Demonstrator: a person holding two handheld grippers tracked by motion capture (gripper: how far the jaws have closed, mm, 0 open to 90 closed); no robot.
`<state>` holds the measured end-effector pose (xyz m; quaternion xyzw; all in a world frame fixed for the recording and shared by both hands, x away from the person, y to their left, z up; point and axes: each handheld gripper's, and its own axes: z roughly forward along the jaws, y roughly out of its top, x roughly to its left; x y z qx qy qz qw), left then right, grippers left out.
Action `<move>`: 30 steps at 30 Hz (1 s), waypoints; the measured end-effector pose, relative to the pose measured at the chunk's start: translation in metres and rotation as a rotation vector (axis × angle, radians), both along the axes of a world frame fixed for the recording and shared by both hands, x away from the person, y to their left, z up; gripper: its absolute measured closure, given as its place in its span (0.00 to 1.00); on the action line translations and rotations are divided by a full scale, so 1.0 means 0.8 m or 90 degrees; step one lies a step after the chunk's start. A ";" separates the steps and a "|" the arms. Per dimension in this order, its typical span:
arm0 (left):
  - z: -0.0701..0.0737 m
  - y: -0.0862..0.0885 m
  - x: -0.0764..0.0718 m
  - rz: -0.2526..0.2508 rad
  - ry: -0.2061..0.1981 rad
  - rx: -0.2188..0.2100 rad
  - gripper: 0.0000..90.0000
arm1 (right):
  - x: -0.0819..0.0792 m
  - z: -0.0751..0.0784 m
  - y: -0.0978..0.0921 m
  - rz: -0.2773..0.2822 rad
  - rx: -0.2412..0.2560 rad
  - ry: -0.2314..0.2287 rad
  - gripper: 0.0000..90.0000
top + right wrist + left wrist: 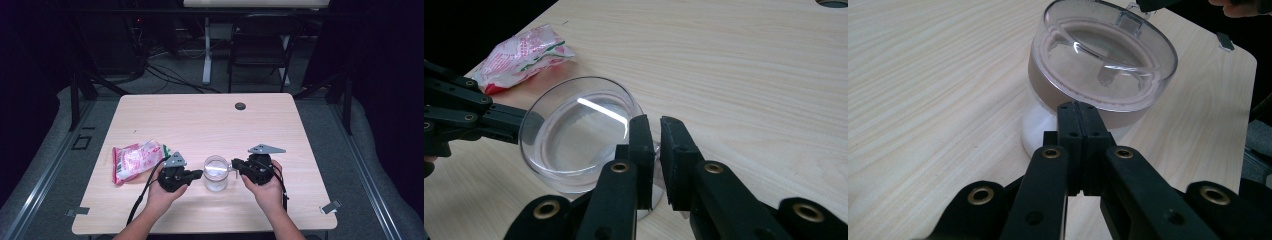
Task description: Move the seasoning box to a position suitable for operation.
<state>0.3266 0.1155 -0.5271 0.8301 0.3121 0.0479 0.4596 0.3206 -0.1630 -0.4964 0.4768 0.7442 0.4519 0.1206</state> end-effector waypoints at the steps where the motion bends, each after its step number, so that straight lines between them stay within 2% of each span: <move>1: 0.000 0.000 0.000 0.000 0.001 0.001 1.00 | 0.000 0.000 0.000 0.000 0.000 0.000 0.93; 6: -0.001 0.000 0.001 -0.003 0.004 0.007 1.00 | 0.000 0.000 0.000 0.002 0.001 0.000 0.93; 11: 0.001 0.001 0.000 -0.007 0.005 -0.001 1.00 | 0.000 0.000 -0.001 0.003 0.002 0.000 0.93; 15: 0.001 0.001 0.000 -0.005 0.004 -0.004 1.00 | 0.000 -0.001 -0.001 0.003 0.003 -0.001 0.93; 16: 0.001 0.000 -0.001 0.005 -0.002 -0.004 1.00 | 0.000 -0.001 -0.001 0.003 0.002 -0.001 0.93; 17: 0.001 0.001 0.000 -0.006 0.003 -0.007 1.00 | 0.000 -0.001 -0.002 0.005 0.002 0.000 0.93; 26: 0.006 0.002 -0.002 -0.009 0.005 -0.032 1.00 | 0.000 -0.002 -0.002 0.001 0.003 -0.003 0.93; 30: 0.008 0.000 -0.004 -0.014 -0.008 -0.029 1.00 | 0.000 -0.002 -0.001 -0.001 0.002 -0.008 0.93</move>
